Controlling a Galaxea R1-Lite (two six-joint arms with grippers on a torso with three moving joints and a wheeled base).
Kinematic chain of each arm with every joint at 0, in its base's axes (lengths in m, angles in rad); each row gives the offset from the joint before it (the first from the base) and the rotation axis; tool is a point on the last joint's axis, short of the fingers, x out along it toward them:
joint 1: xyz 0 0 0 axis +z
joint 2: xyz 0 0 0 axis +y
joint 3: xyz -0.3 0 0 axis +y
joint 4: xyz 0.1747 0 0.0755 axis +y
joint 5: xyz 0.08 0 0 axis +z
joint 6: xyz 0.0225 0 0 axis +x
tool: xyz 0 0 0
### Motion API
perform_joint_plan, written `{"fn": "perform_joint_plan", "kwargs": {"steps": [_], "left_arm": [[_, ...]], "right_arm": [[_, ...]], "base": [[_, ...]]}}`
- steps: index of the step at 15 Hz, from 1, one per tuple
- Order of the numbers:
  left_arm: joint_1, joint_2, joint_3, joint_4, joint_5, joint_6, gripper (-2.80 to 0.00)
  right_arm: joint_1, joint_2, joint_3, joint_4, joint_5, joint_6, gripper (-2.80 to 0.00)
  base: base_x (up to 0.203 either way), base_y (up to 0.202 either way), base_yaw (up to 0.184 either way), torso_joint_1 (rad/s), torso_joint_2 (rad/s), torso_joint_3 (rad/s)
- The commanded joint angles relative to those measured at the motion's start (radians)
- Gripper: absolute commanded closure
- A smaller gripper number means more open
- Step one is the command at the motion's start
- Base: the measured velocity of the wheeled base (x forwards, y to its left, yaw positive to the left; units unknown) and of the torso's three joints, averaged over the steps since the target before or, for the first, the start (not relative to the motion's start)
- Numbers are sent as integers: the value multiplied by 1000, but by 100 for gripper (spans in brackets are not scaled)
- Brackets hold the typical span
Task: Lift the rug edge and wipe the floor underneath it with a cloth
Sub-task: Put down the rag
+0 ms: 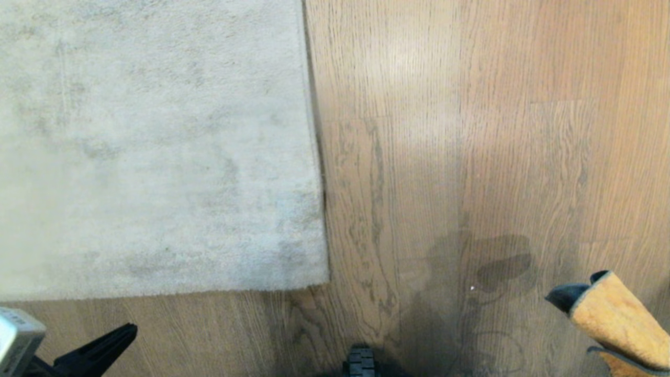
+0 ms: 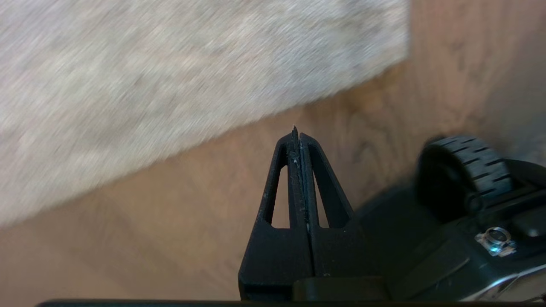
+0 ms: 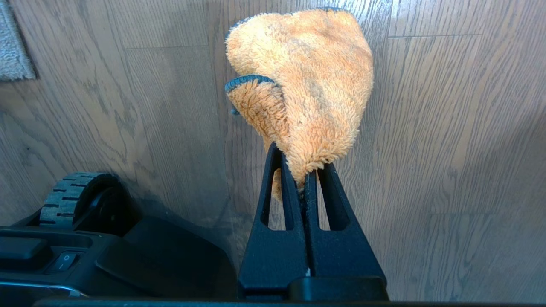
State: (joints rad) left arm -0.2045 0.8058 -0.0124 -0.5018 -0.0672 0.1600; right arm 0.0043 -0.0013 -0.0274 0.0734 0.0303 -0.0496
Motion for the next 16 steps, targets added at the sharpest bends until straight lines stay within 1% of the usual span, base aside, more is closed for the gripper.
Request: {"fn": "perform_joint_plan", "kwargs": {"steps": [1,3,5,8,10,12,16], "left_arm": [[56,-147,11,73,-1,0,0],[89,-250,12,193,-1,-2,0],[102,-356,12,331,0,-2,0],[123,-454,12,465,10,-6,0],[143,-481,12,486,15,-22,0],[147,-508,12,501,29,-42,0],[232,-565,12,504,35,-61,0]], "right_arm": [[0,1,0,0,0,-1,0],[0,1,0,0,0,-1,0],[0,1,0,0,0,-1,0],[0,1,0,0,0,-1,0],[0,1,0,0,0,-1,0],[0,1,0,0,0,-1,0],[0,1,0,-1,0,-1,0]], "base": [[0,0,0,0,0,0],[0,0,0,0,0,0],[0,0,0,0,0,0],[0,0,0,0,0,0],[0,0,0,0,0,0],[0,0,0,0,0,0],[0,0,0,0,0,0]]}}
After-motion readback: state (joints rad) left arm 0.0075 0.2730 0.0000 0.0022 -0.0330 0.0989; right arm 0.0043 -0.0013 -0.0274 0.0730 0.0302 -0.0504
